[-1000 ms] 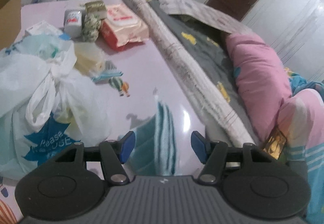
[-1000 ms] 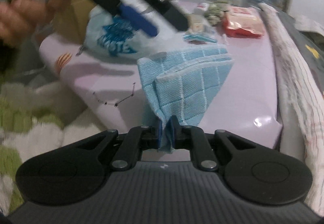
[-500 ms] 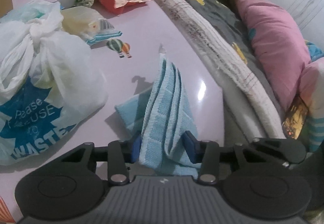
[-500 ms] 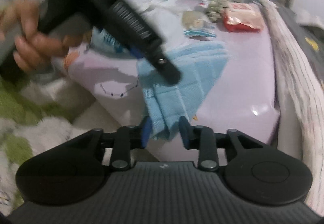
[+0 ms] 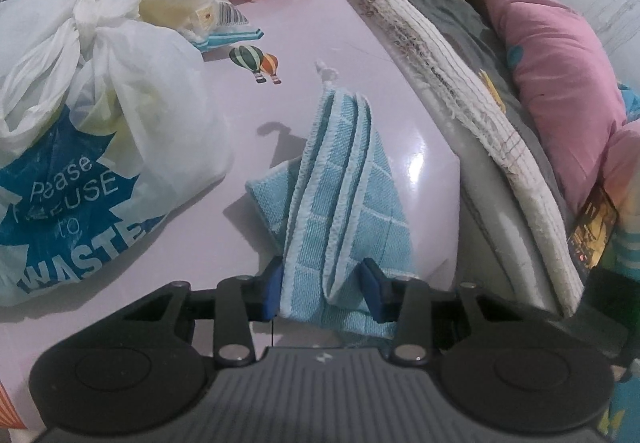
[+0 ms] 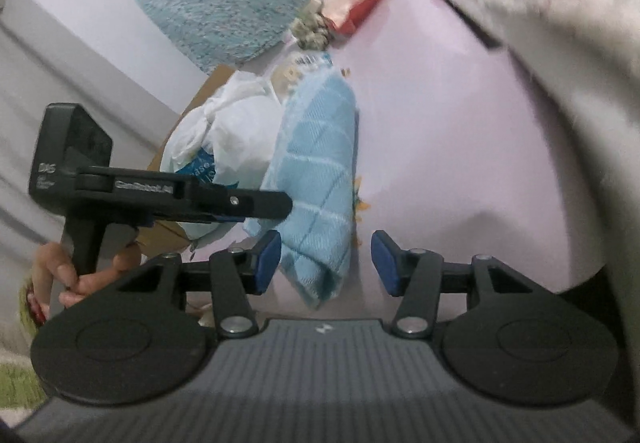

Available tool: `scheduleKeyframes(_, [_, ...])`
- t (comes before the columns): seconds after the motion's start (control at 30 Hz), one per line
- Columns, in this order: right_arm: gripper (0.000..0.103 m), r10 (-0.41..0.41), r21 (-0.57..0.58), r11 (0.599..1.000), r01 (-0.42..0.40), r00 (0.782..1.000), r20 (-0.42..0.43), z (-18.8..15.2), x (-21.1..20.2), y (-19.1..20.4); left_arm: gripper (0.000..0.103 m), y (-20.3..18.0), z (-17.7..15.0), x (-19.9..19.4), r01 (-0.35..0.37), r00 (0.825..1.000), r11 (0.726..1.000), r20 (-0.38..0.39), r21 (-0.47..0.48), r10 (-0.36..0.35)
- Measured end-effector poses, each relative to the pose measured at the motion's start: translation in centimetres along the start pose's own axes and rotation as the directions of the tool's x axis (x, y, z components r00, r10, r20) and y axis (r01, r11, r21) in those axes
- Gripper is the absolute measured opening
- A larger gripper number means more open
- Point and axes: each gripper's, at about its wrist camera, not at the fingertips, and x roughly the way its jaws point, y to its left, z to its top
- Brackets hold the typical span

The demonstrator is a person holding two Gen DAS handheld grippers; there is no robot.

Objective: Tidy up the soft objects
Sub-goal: 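Close the left tool on the blue towel while the right tool keeps holding it, then carry the blue towel with both tools over the cardboard box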

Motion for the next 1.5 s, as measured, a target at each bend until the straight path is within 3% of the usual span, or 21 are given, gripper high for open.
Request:
scheduleKeyframes(0.1, [0.038,0.031,-0.009,0.999,-0.031,1.0,0.002,-0.3,0.6,0.7,0.042,0.0,0.0,0.0,0.002,1.0,1.0,-0.002,-0.001,-0.002])
scheduleKeyframes(0.2, [0.023,-0.007,-0.068,0.998,0.007,1.0,0.002,-0.4,1.1,1.9,0.042,0.1,0.1,0.0,0.005,1.0,1.0,-0.004,-0.005,-0.005])
scheduleKeyframes(0.37, [0.014,-0.097,-0.21,0.973,0.097,0.995,0.013,-1.0,0.8,4.0,0.042,-0.1,0.0,-0.2,0.009,1.0,1.0,-0.001,0.002,-0.009])
scheduleKeyframes(0.6, [0.013,-0.288,-0.515,0.815,0.264,0.957,0.034,-2.2,1.5,8.1,0.067,-0.1,0.4,-0.9,0.07,0.998,0.997,-0.001,-0.017,-0.07])
scheduleKeyframes(0.73, [0.013,-0.331,-0.59,0.751,0.297,0.942,0.054,-2.6,1.9,9.1,0.075,-0.1,0.9,-0.8,0.098,0.995,0.994,-0.008,-0.039,-0.098])
scheduleKeyframes(0.9, [0.013,-0.341,-0.647,0.695,0.312,0.936,0.085,-3.1,2.4,10.0,0.077,-0.7,1.3,0.3,0.071,0.997,0.997,-0.029,-0.024,-0.072])
scheduleKeyframes(1.1, [0.013,-0.242,-0.61,0.755,0.243,0.967,0.086,-2.6,1.6,9.9,0.079,-0.9,1.3,0.6,0.07,0.997,0.997,-0.034,-0.022,-0.07])
scheduleKeyframes(1.27, [0.013,-0.097,-0.542,0.831,0.127,0.992,0.084,-2.0,0.9,9.8,0.076,-0.1,1.4,1.1,0.107,0.992,0.991,-0.054,-0.073,-0.111])
scheduleKeyframes(1.33, [0.013,-0.059,-0.512,0.854,0.094,0.995,0.084,-1.8,1.1,9.7,0.061,0.3,1.4,1.1,0.112,0.992,0.99,-0.049,-0.085,-0.116])
scheduleKeyframes(1.5, [0.018,-0.011,-0.425,0.904,0.041,0.997,0.075,-1.5,0.6,8.9,0.042,1.7,1.5,1.0,0.133,0.989,0.983,-0.045,-0.13,-0.14])
